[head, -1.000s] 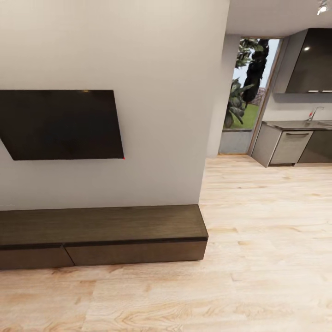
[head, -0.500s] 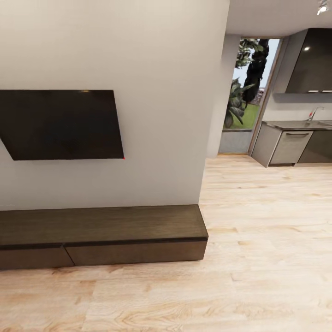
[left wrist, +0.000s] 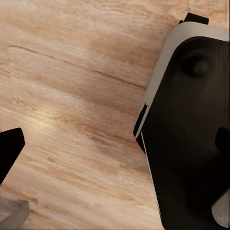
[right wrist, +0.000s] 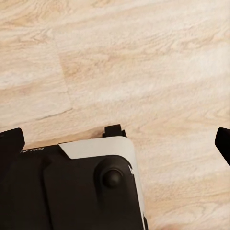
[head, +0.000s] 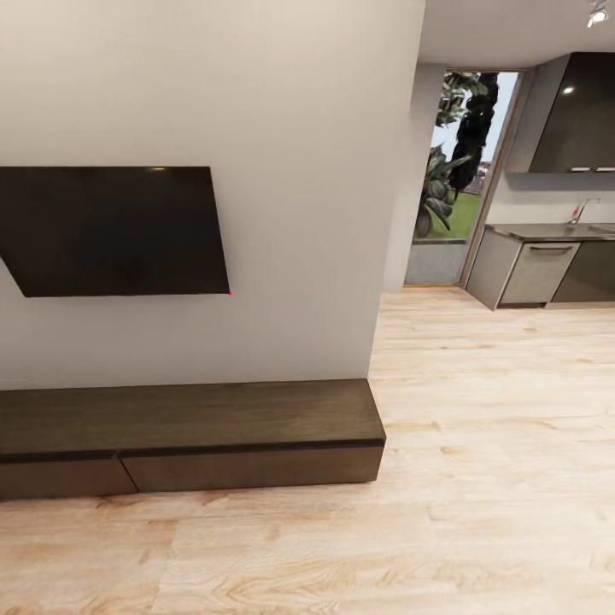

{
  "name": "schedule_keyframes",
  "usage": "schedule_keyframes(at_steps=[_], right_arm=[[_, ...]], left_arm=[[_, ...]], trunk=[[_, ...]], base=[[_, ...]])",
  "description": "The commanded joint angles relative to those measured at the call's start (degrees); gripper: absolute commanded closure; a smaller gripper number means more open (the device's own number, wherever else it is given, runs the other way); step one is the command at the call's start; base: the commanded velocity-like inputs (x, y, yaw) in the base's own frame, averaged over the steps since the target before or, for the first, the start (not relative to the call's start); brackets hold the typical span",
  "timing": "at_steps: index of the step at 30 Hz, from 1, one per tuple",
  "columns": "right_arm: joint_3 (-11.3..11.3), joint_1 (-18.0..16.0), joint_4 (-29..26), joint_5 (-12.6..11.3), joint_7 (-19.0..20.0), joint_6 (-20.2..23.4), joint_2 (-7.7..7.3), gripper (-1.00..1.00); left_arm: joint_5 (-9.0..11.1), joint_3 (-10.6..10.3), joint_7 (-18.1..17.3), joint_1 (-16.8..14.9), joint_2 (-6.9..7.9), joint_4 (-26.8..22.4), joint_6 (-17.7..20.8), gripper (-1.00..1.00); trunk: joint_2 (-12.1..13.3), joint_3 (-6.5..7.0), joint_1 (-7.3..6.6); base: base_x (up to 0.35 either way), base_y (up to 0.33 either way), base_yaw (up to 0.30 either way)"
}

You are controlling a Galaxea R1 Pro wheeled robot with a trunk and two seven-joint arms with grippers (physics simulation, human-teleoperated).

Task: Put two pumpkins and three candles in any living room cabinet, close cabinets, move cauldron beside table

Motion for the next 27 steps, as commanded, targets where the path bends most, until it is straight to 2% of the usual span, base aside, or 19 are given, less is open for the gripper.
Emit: schedule_keyframes(at_steps=[1, 27], right_arm=[[0.5, -0.1, 0.1, -0.4, 0.0, -0.1, 0.05, -1.0], [0.5, -0.1, 0.1, -0.3, 0.0, -0.1, 0.14, -1.0]], left_arm=[[0.5, -0.5, 0.2, 0.0, -0.04, -0.2, 0.4, -1.0], [0.6, -0.4, 0.2, 0.0, 0.23, -0.1, 0.4, -1.0]], trunk=[[-0.1, -0.12, 0.03], [-0.1, -0.12, 0.03]], base=[[0.0, 0.0, 0.0], [0.0, 0.0, 0.0]])
